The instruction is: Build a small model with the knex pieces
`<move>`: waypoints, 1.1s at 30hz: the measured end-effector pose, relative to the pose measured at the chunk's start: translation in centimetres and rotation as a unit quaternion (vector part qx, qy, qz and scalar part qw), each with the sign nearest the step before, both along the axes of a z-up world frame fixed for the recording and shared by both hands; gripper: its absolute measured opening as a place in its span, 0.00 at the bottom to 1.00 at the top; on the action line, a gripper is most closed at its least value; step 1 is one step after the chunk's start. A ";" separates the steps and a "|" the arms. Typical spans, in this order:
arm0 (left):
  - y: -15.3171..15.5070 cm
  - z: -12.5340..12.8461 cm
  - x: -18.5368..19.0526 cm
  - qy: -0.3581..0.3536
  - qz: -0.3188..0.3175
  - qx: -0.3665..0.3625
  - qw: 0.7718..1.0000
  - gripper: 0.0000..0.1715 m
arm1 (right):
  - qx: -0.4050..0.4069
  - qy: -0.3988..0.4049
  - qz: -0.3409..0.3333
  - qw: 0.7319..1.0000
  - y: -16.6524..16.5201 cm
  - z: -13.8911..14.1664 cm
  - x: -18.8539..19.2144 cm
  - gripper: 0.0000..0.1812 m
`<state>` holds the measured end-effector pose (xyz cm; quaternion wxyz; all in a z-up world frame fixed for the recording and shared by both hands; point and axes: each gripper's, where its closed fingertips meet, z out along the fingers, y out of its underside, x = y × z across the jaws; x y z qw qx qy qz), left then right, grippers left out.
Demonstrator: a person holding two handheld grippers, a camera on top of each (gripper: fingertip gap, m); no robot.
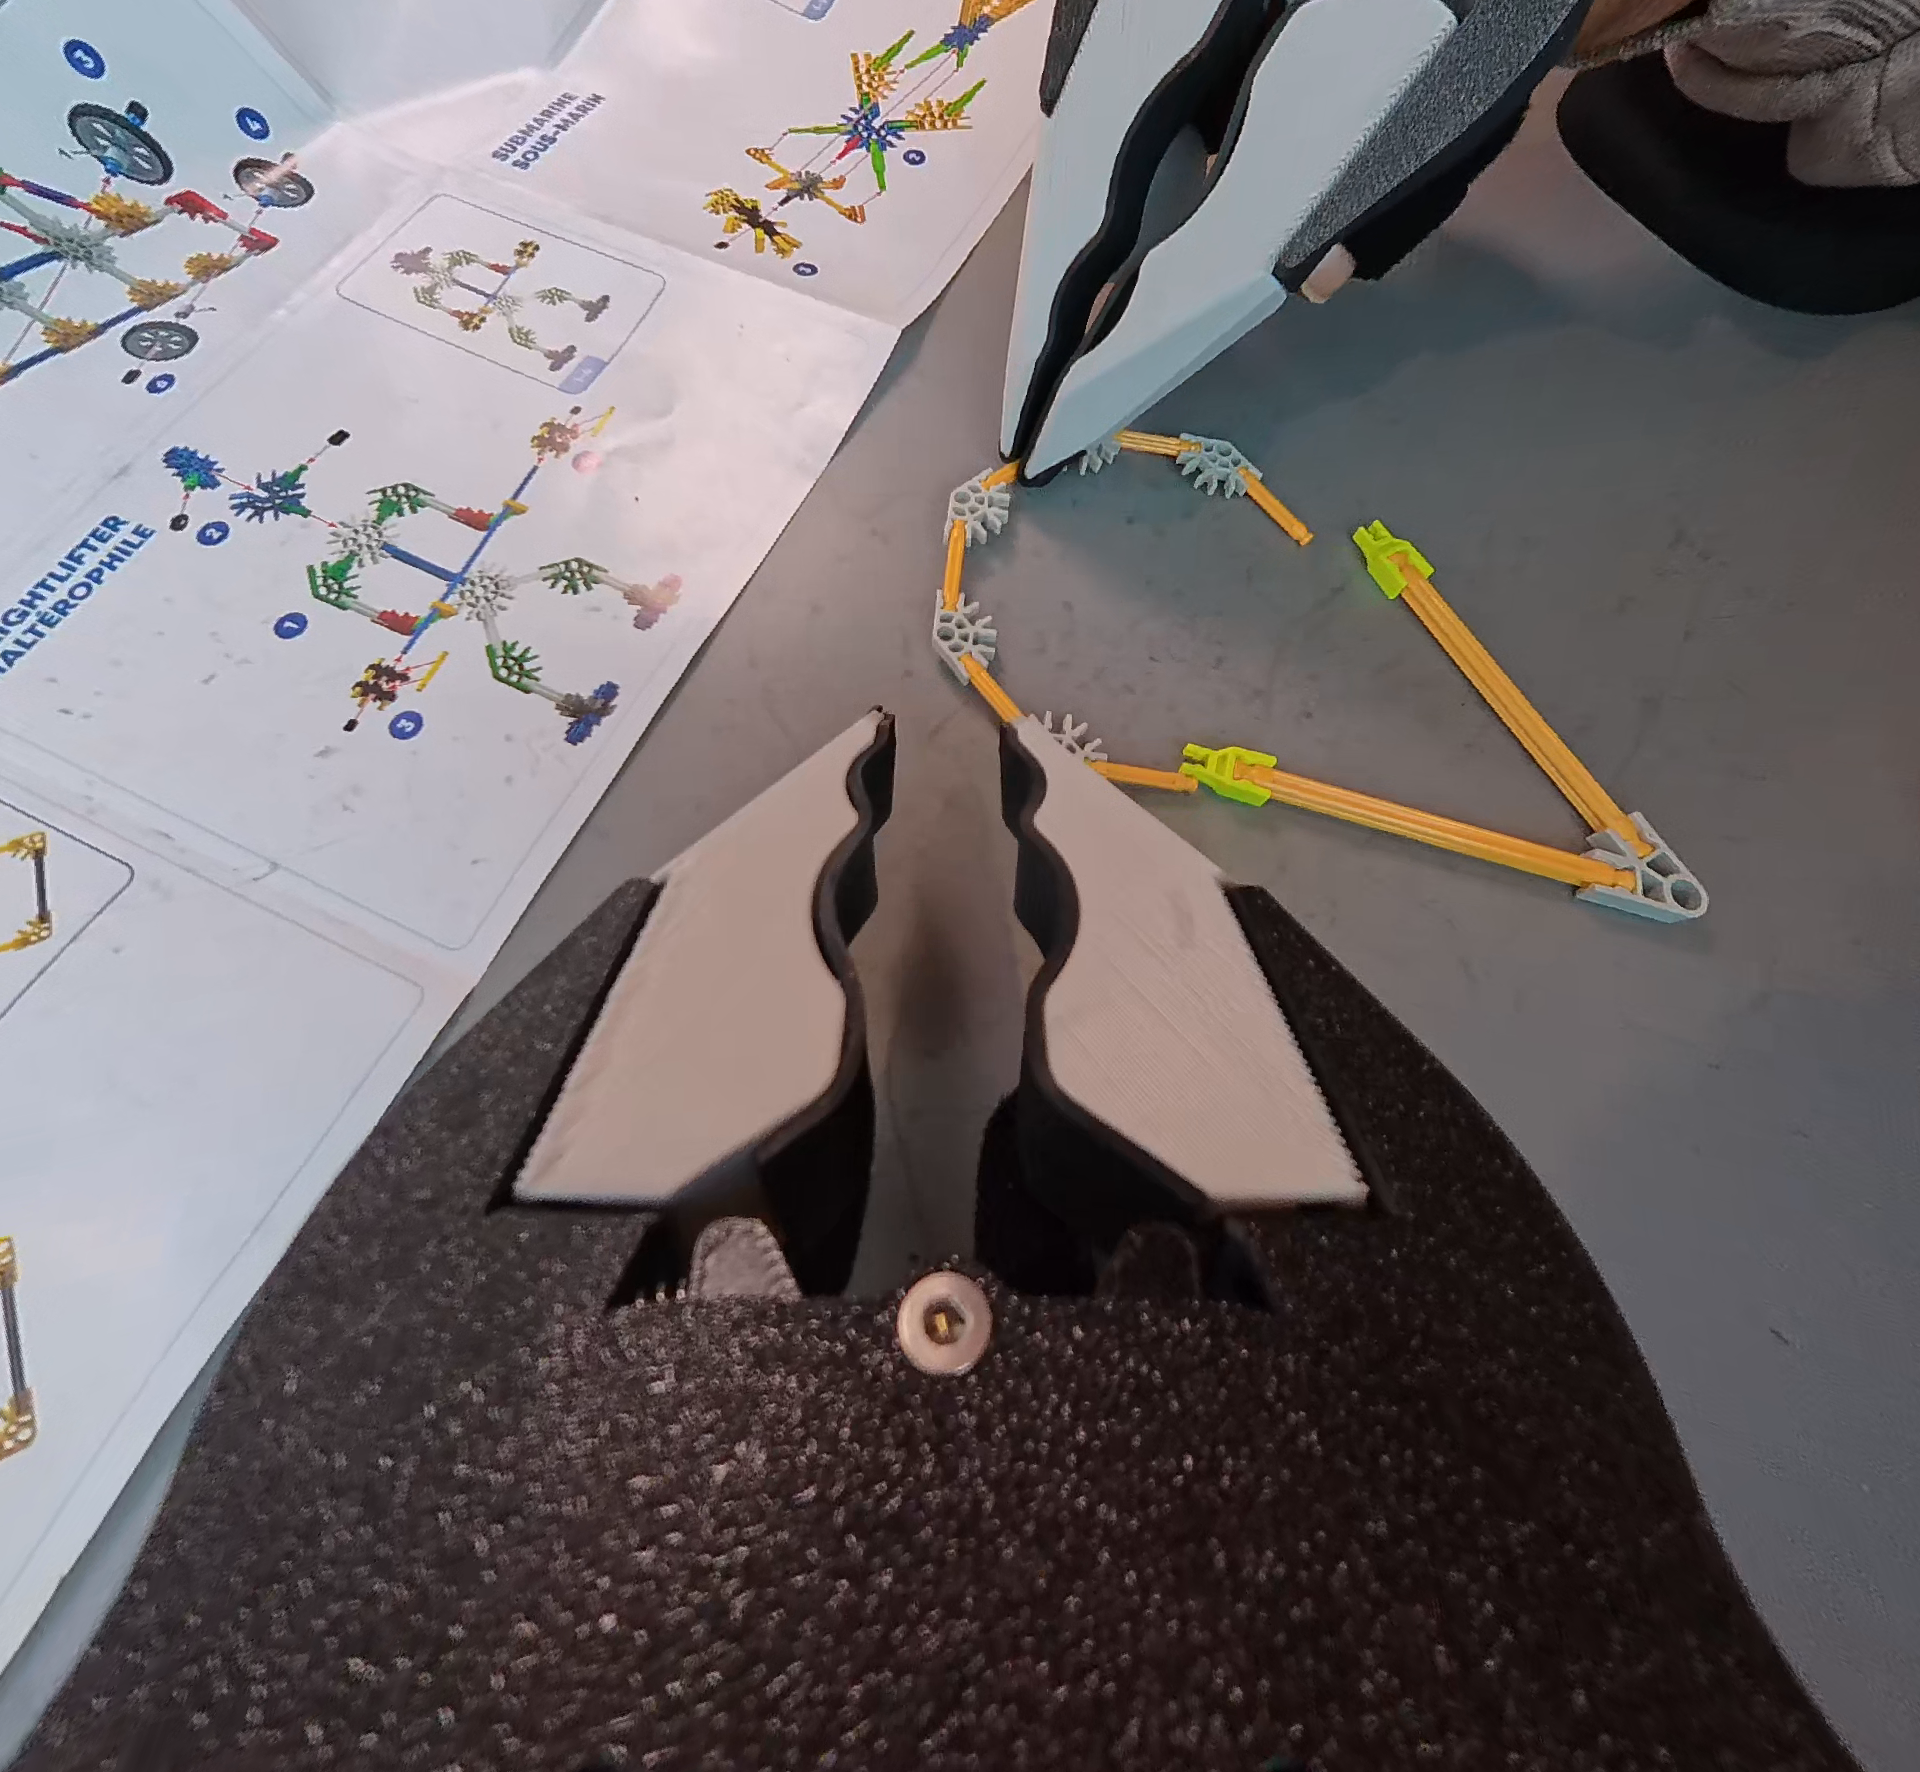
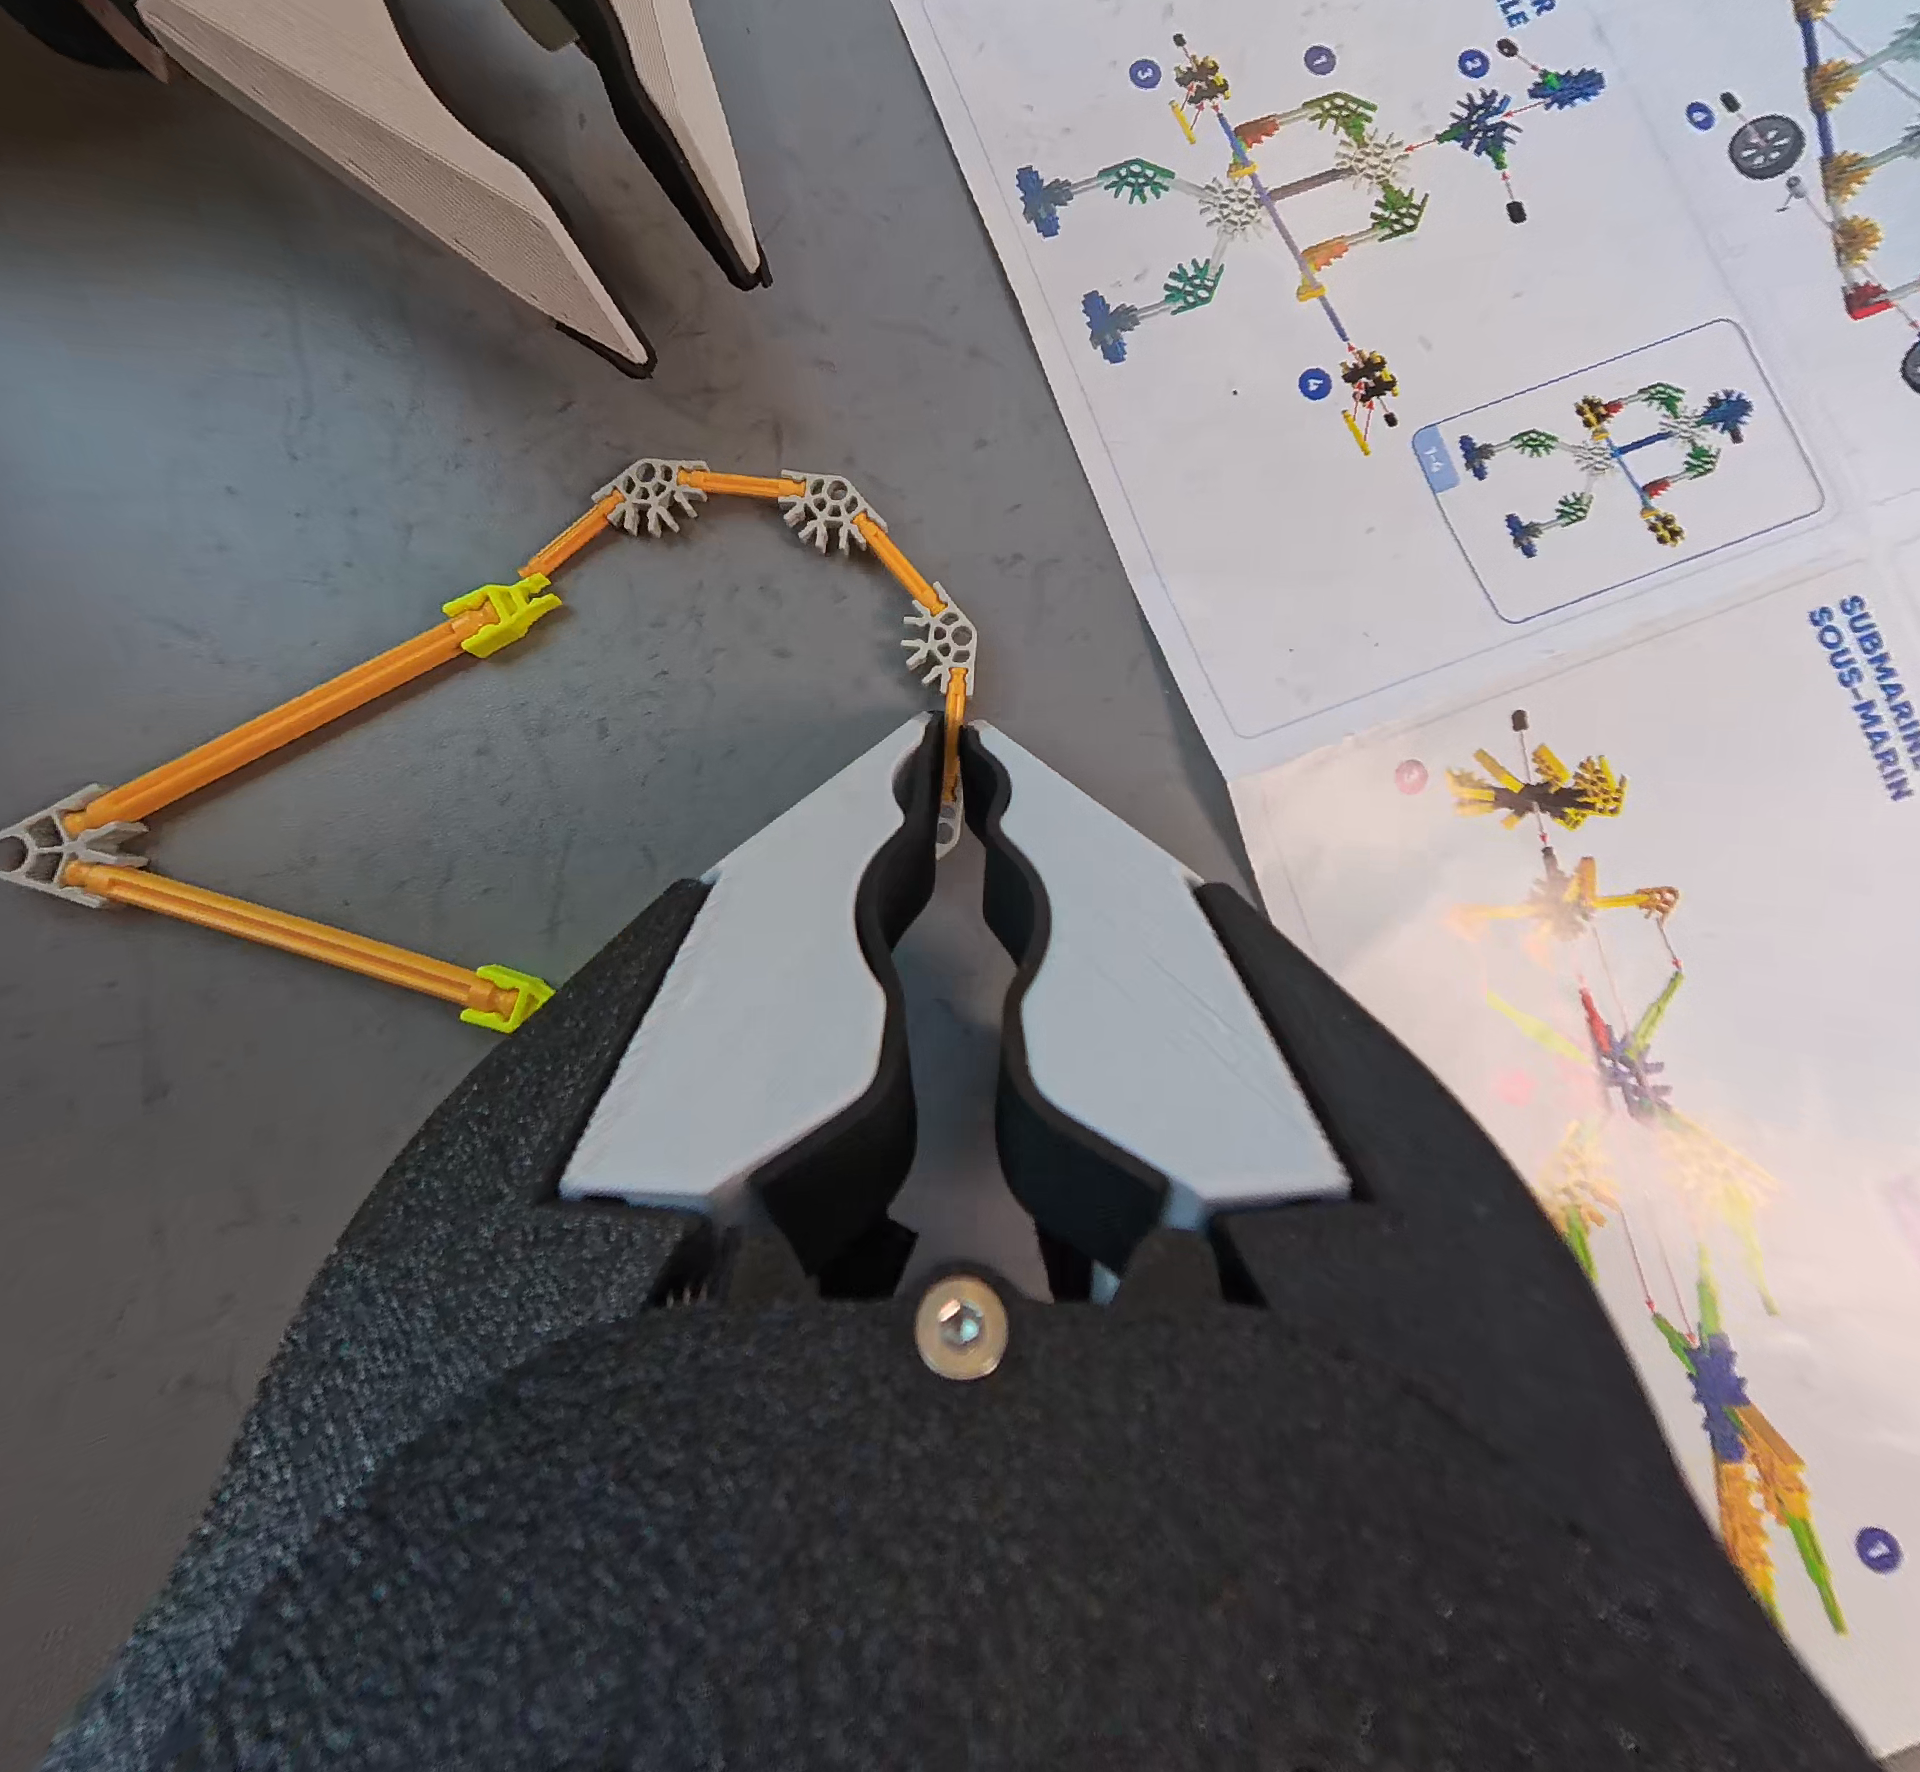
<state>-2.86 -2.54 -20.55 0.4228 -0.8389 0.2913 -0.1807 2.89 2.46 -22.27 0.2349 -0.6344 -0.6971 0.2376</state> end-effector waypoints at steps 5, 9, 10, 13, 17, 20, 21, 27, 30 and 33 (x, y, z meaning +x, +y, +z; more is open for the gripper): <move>0.1 0.1 -0.1 -0.001 0.003 0.004 1.000 0.12 | -0.041 0.020 -0.014 0.999 0.2 0.6 0.0 0.01; 0.1 0.3 -0.1 -0.002 0.003 0.009 1.000 0.12 | -0.096 0.047 -0.034 0.994 0.6 1.5 0.1 0.01; 0.1 0.3 -0.1 -0.003 0.003 0.010 1.000 0.12 | -0.108 0.050 -0.037 0.992 0.6 1.6 0.2 0.01; 0.0 0.4 0.0 -0.006 -0.001 0.010 1.000 0.12 | -0.125 0.052 -0.037 0.990 0.1 1.9 0.6 0.01; -0.3 0.3 0.4 -0.006 -0.017 0.007 1.000 0.12 | -0.118 0.046 -0.035 0.991 -1.0 1.9 1.4 0.01; -1.1 0.0 1.2 -0.001 -0.047 0.001 0.999 0.12 | -0.101 0.032 -0.042 0.993 -0.8 1.5 2.0 0.01; -1.5 -0.2 1.6 0.001 -0.061 -0.005 0.998 0.12 | -0.096 0.027 -0.044 0.994 -0.7 1.3 2.1 0.01; -4.3 -1.8 3.6 0.024 -0.146 -0.045 0.988 0.12 | -0.094 0.012 -0.048 0.994 -0.8 0.7 2.3 0.01; -4.9 -2.1 4.0 0.037 -0.161 -0.051 0.985 0.12 | -0.087 0.008 -0.053 0.995 -0.7 0.4 2.2 0.01; -5.5 -2.2 4.2 0.035 -0.174 -0.060 0.982 0.12 | -0.082 0.005 -0.057 0.995 -0.6 0.1 2.1 0.01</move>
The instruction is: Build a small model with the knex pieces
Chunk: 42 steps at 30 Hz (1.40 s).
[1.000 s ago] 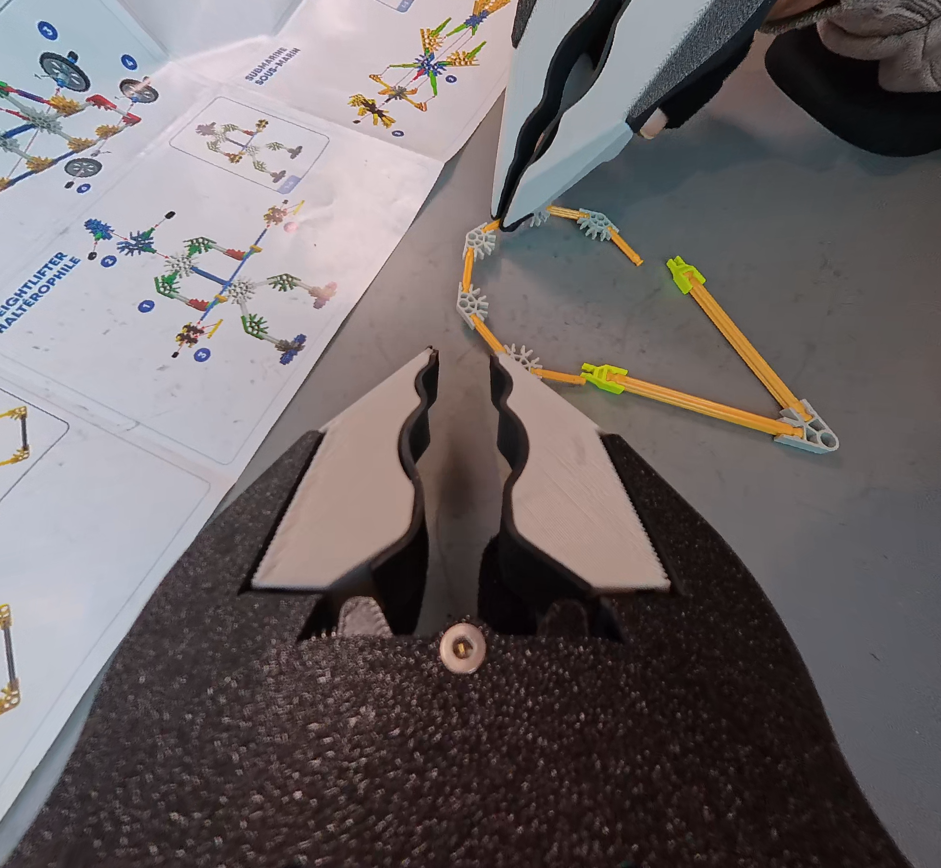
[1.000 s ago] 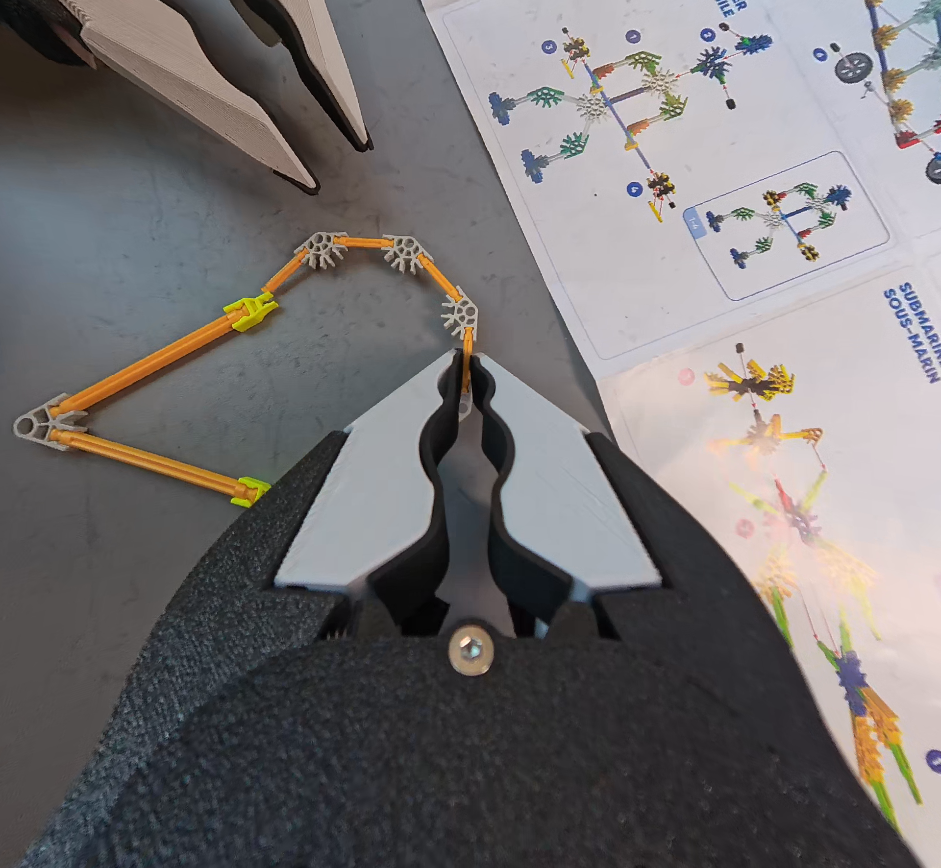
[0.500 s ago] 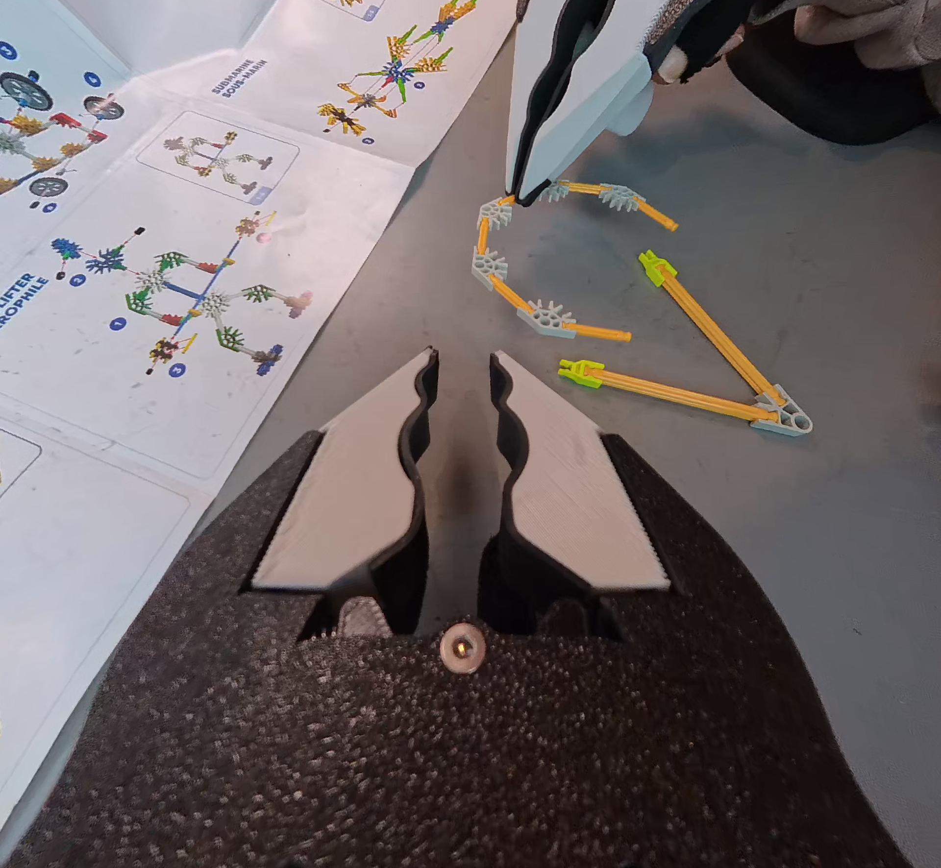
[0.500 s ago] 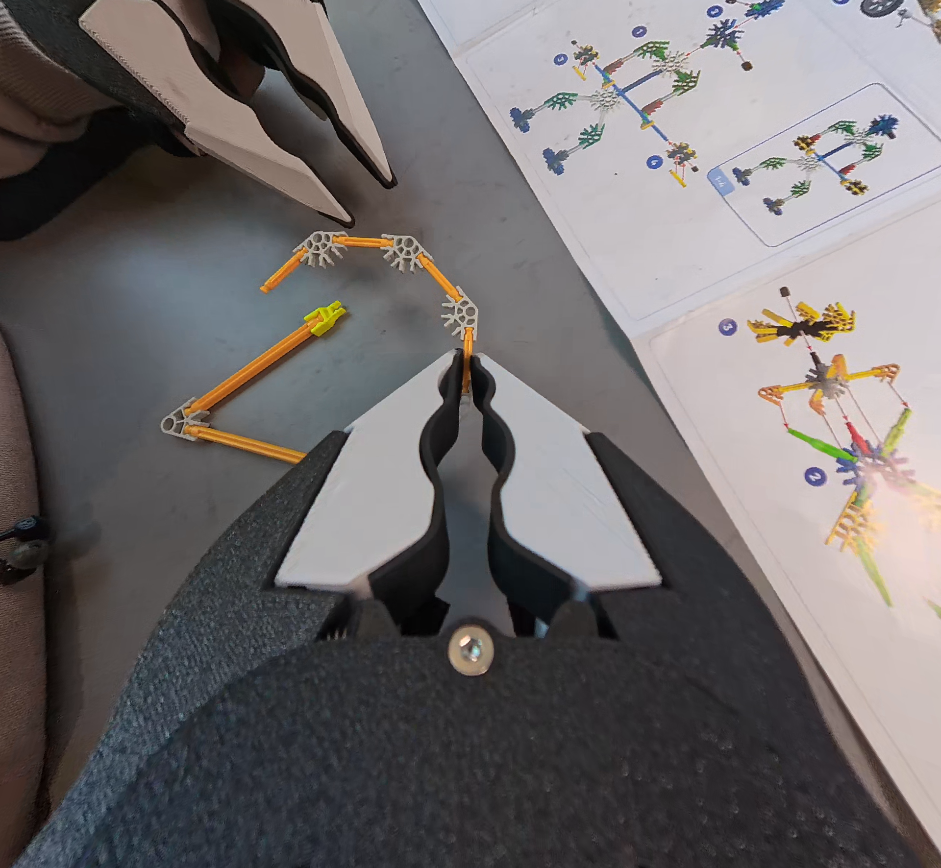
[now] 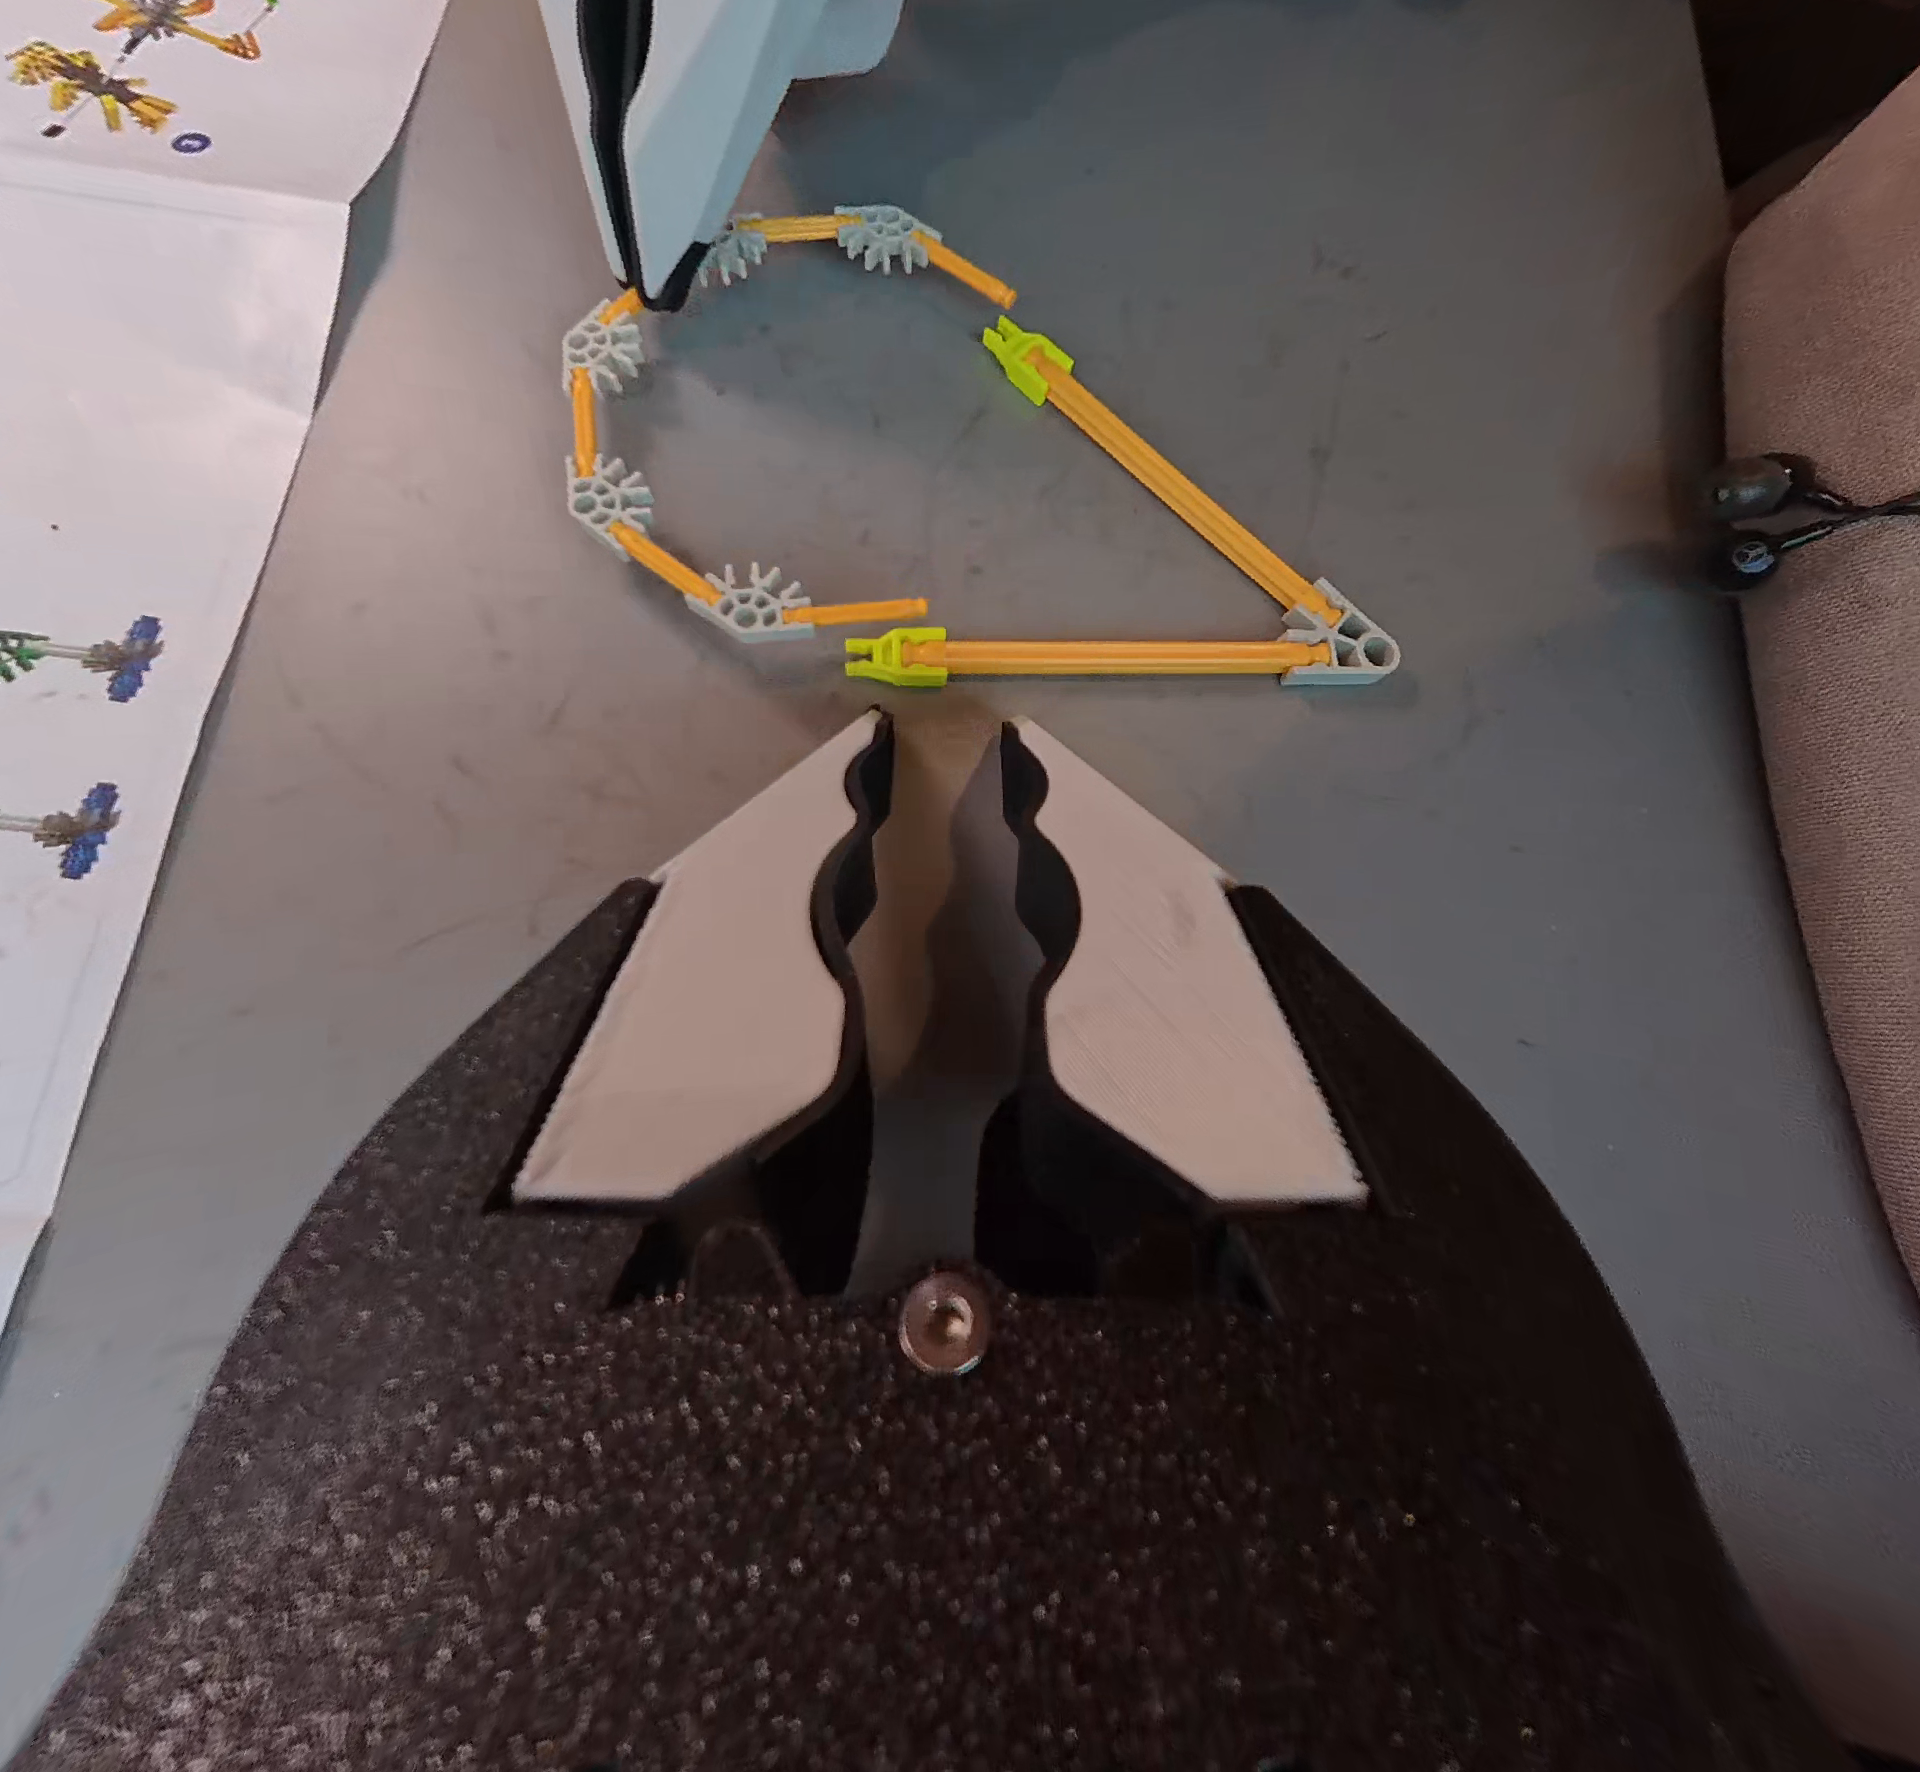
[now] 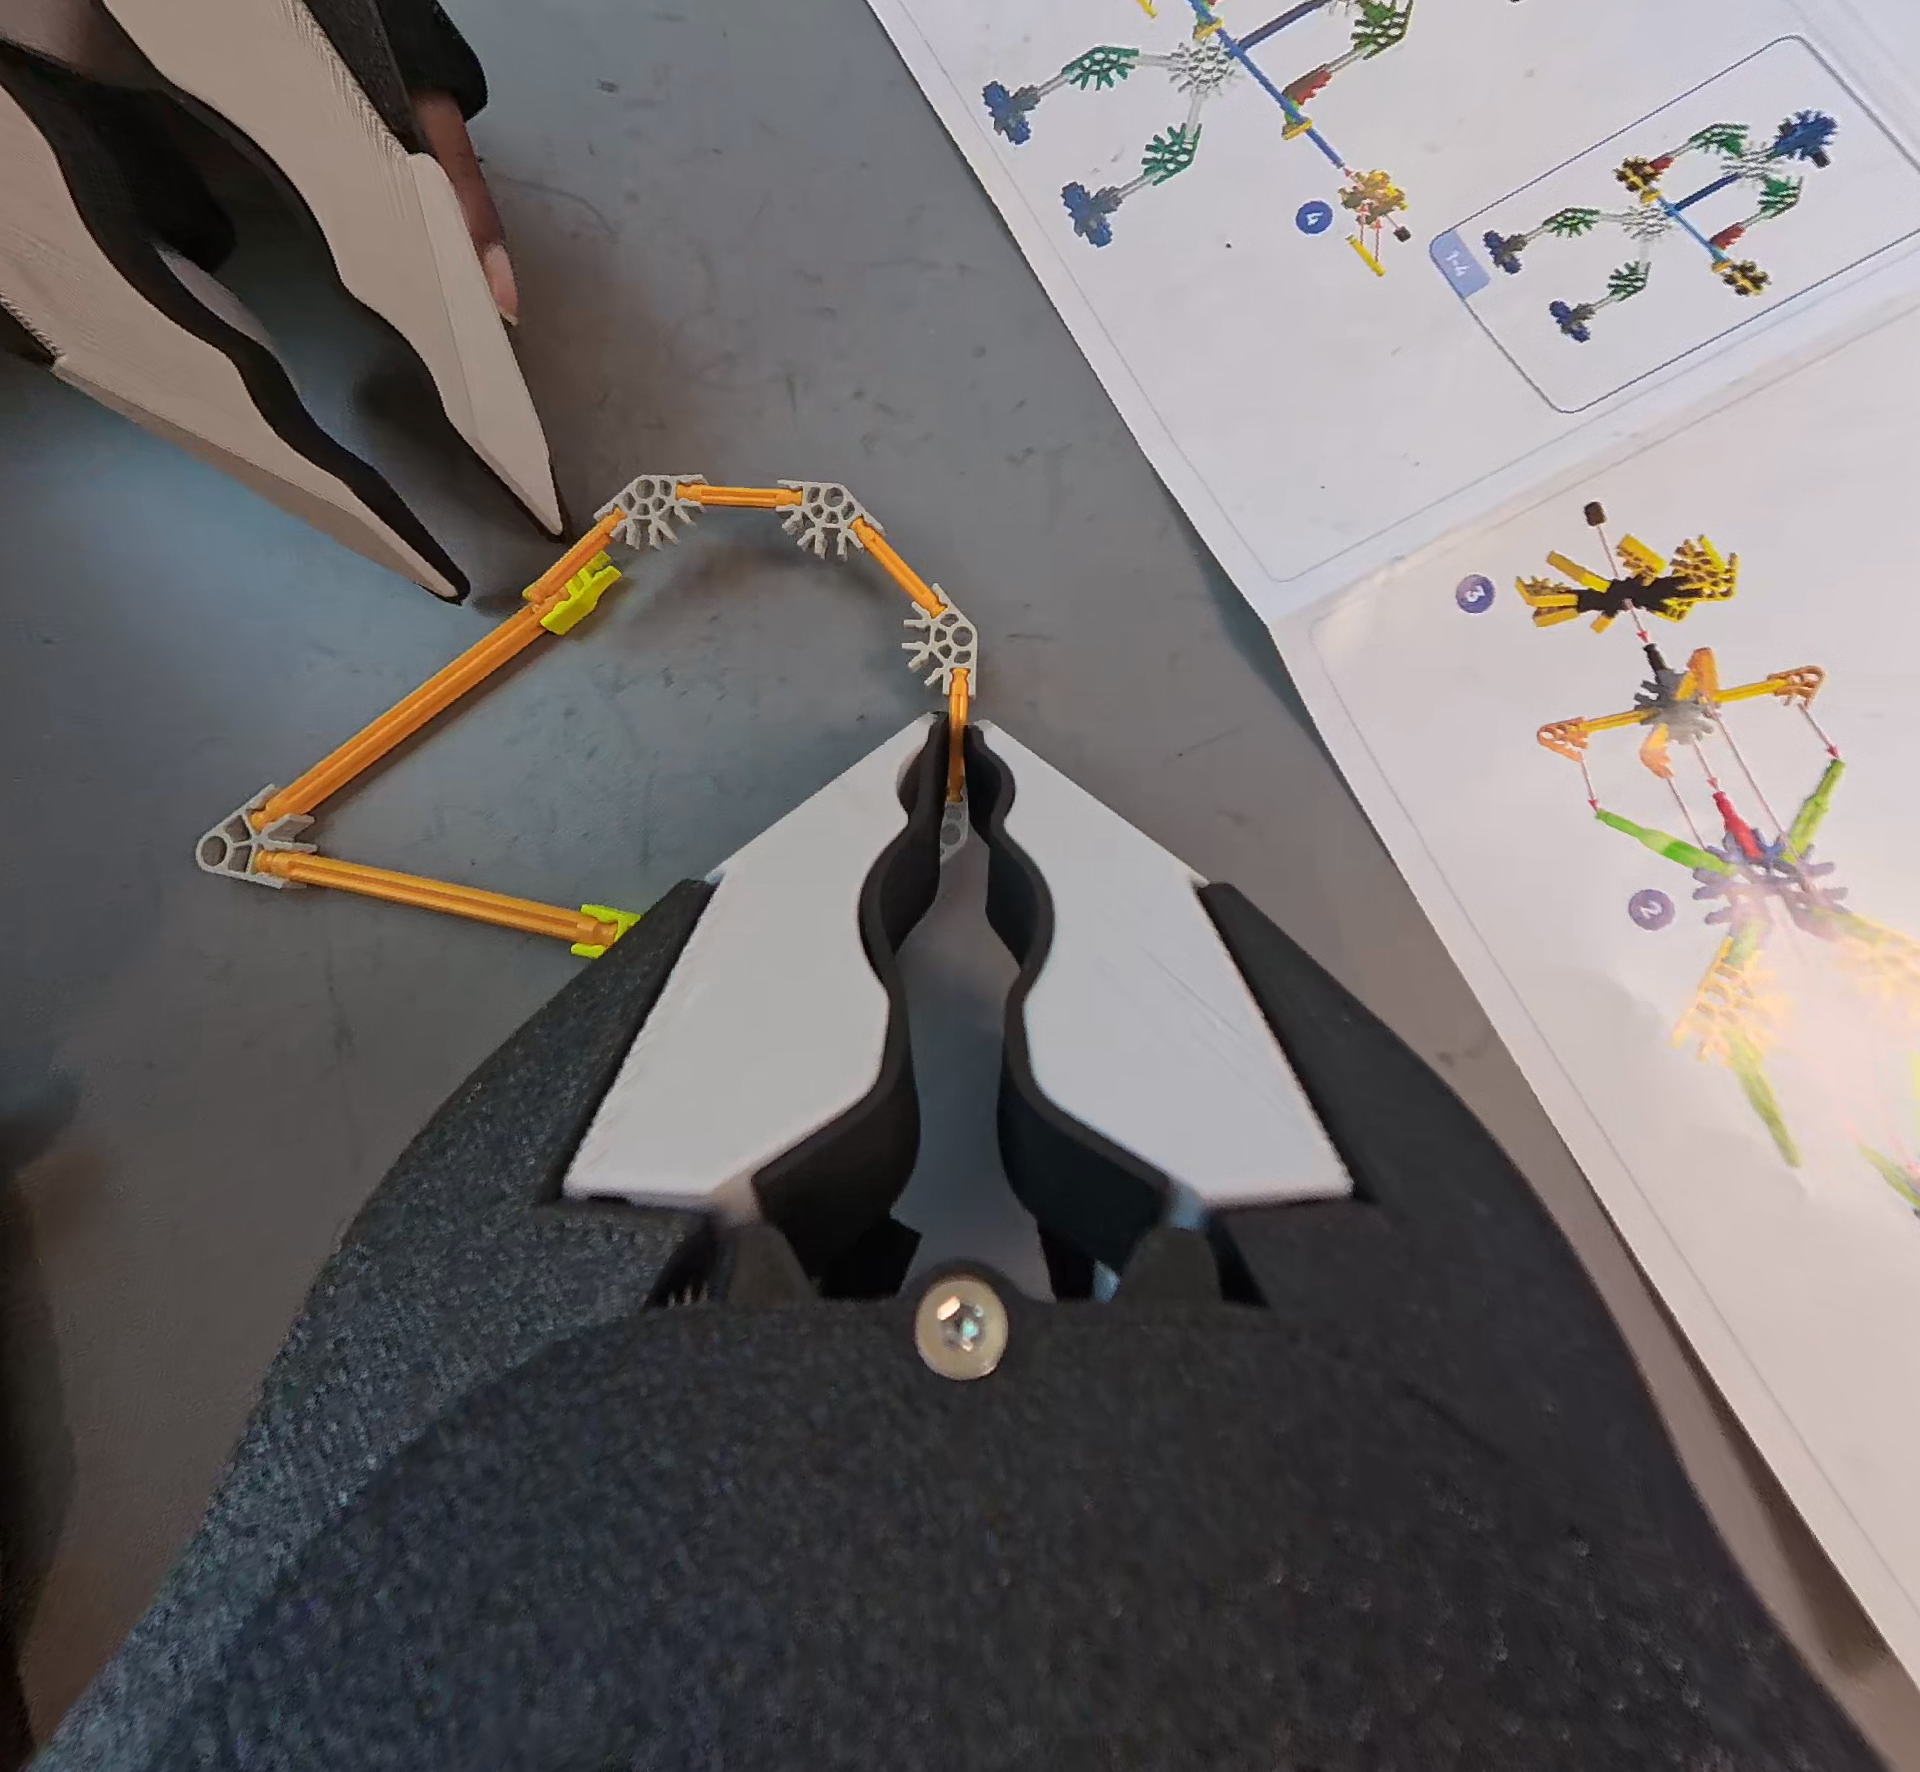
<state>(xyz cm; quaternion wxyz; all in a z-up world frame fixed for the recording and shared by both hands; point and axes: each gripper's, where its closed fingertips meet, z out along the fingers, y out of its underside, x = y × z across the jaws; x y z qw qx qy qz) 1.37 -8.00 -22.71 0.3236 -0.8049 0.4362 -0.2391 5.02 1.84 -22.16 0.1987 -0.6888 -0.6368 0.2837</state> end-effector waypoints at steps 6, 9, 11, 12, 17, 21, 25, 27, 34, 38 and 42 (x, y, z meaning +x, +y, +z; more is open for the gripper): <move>-0.3 0.0 0.1 0.003 -0.008 -0.002 1.000 0.12 | 0.014 -0.005 0.000 1.000 -0.1 -0.1 -0.1 0.00; -0.4 0.0 0.1 0.000 -0.009 -0.005 1.000 0.12 | 0.023 -0.007 0.000 1.000 -0.2 -0.2 -0.2 0.00; -0.4 0.0 0.1 -0.001 -0.009 -0.006 1.000 0.12 | 0.031 -0.008 -0.001 0.999 -0.1 -0.2 -0.2 0.00; -0.4 0.0 0.1 -0.001 -0.009 -0.006 1.000 0.12 | 0.033 -0.009 -0.002 0.999 -0.1 -0.2 -0.2 0.00; -0.5 0.0 0.1 -0.001 -0.009 -0.006 1.000 0.12 | 0.039 -0.010 -0.004 0.999 -0.1 -0.3 -0.2 0.01; -0.5 0.0 0.1 0.000 -0.010 -0.005 1.000 0.12 | 0.045 -0.015 -0.002 0.999 -0.2 -0.3 -0.2 0.01; -0.5 0.0 0.1 -0.001 -0.010 -0.005 1.000 0.12 | 0.047 -0.013 -0.004 0.999 -0.2 -0.3 -0.2 0.01; -0.4 0.0 0.1 0.000 -0.009 -0.004 1.000 0.12 | 0.048 -0.013 -0.005 0.999 -0.1 -0.3 -0.1 0.01; -0.1 0.1 0.0 -0.002 -0.002 0.001 1.000 0.12 | 0.045 -0.002 0.012 0.999 -0.3 0.3 0.1 0.06; 0.1 0.7 0.0 -0.013 0.001 0.010 1.000 0.12 | 0.064 0.027 0.099 0.993 -1.7 1.5 0.6 0.03; -0.6 2.1 1.4 -0.041 -0.025 0.028 0.998 0.12 | 0.094 0.045 0.232 0.967 -4.3 1.8 2.2 0.01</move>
